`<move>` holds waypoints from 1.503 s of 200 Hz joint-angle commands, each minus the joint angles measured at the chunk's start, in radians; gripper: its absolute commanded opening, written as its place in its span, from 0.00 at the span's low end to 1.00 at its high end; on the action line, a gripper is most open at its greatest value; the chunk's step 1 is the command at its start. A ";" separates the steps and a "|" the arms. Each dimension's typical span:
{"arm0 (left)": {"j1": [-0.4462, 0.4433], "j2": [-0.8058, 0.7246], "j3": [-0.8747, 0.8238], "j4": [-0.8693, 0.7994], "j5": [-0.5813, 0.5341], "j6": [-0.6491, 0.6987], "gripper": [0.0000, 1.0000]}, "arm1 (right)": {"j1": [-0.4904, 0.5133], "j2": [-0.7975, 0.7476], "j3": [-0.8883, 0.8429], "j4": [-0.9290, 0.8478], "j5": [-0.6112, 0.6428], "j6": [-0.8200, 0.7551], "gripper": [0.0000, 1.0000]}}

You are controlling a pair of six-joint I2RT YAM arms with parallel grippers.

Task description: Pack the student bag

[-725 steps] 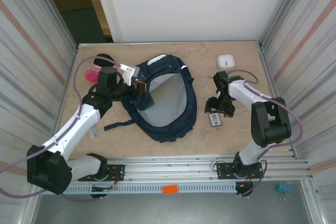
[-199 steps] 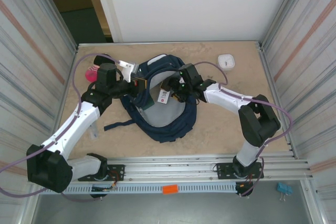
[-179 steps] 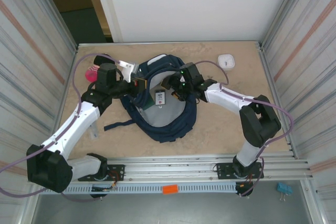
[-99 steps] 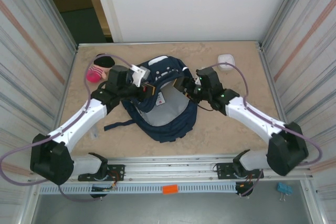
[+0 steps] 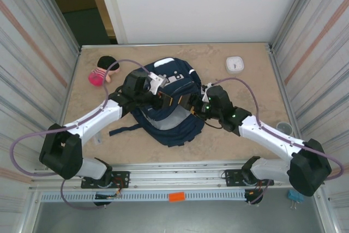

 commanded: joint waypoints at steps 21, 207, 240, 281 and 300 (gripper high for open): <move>0.077 -0.076 -0.020 0.014 0.001 -0.042 0.51 | 0.023 0.151 0.002 0.234 -0.050 0.088 0.67; 0.461 0.112 -0.039 -0.399 0.024 1.027 0.66 | -0.111 0.225 0.189 0.125 -0.184 0.002 0.18; 0.434 0.174 -0.030 -0.363 -0.022 1.069 0.65 | -0.113 0.217 0.182 0.123 -0.172 0.000 0.18; 0.414 0.199 -0.017 -0.305 -0.031 1.077 0.57 | -0.109 0.220 0.173 0.136 -0.173 0.003 0.18; 0.398 0.216 -0.006 -0.303 -0.044 1.085 0.52 | -0.109 0.218 0.163 0.144 -0.172 0.007 0.18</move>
